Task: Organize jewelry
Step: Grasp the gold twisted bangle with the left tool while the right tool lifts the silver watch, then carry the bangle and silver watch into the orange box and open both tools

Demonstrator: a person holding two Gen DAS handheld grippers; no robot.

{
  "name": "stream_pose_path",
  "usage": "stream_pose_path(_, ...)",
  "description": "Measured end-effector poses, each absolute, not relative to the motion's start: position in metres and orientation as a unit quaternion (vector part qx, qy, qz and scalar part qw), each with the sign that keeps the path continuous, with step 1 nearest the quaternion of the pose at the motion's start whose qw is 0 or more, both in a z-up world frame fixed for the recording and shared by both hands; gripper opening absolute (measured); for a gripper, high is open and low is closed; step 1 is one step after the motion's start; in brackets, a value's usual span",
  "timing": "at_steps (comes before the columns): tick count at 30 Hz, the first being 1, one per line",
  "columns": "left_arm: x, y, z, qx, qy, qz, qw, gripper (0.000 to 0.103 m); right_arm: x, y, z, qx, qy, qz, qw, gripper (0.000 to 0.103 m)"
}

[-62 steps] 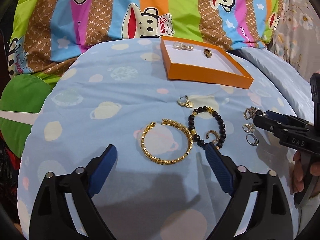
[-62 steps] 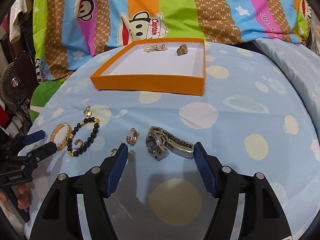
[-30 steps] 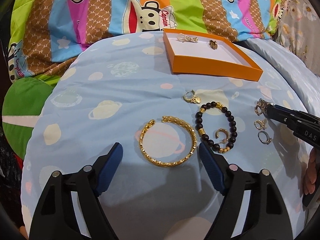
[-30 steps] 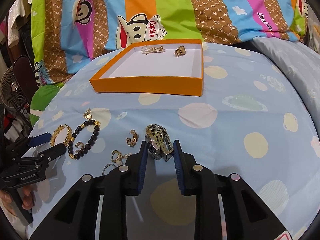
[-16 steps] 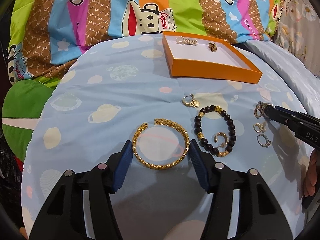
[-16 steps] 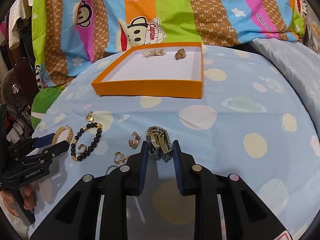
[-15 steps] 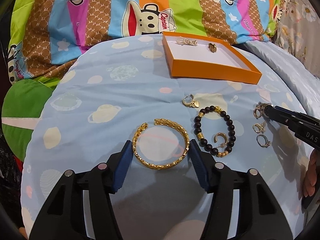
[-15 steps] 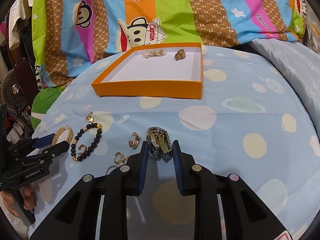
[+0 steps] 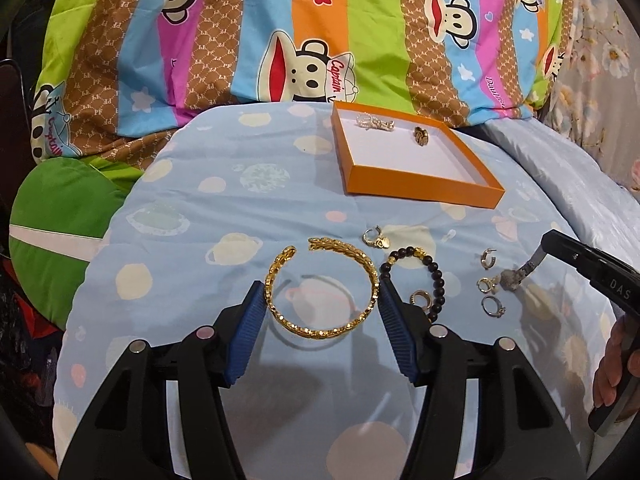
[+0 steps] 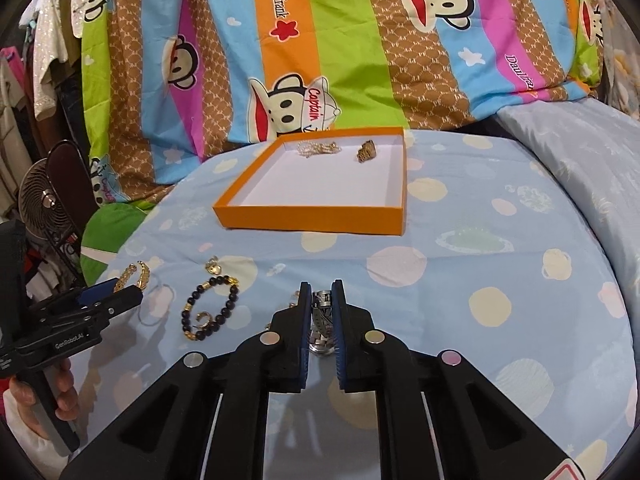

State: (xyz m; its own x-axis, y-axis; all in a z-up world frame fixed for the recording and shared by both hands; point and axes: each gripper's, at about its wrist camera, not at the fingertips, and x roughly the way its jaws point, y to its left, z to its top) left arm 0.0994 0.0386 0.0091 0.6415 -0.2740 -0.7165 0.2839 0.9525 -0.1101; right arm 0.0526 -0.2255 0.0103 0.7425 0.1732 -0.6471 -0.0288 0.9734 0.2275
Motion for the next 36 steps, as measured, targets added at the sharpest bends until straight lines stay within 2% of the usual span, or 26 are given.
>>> stream_pose_path(11,0.094,0.039,0.016,0.010,0.389,-0.159,0.908,0.056,0.048,-0.243,-0.003,0.117,0.379,0.040,0.917,0.009)
stream_pose_path(14,0.093,0.038,0.010,0.010,0.393,-0.161,0.905,0.056,0.043,-0.248,-0.011,0.114,0.391,0.038,0.913,0.013)
stream_pose_path(16,0.094,0.036,0.005,0.009,0.399,-0.163,0.902,0.056,0.041,-0.249,-0.014,0.112,0.395,0.040,0.911,0.021)
stream_pose_path(18,0.094,0.035,0.000,0.007,0.404,-0.165,0.900,0.056,0.041,-0.246,-0.016,0.109,0.396,0.038,0.911,0.041)
stream_pose_path(21,0.094,0.033,-0.004,0.011,0.408,-0.166,0.898,0.056,0.043,-0.236,-0.017,0.085,0.395,0.041,0.914,0.056)
stream_pose_path(24,0.094,0.033,-0.005,0.012,0.407,-0.166,0.898,0.056,0.050,-0.232,-0.020,0.067,0.399,0.029,0.914,0.056)
stream_pose_path(28,0.097,0.033,-0.010,0.009,0.414,-0.167,0.895,0.056,0.057,-0.253,-0.028,0.126,0.412,0.030,0.902,0.056)
stream_pose_path(36,0.101,0.034,-0.016,0.004,0.424,-0.173,0.889,0.056,0.063,-0.266,-0.035,0.164,0.419,0.025,0.893,0.049)
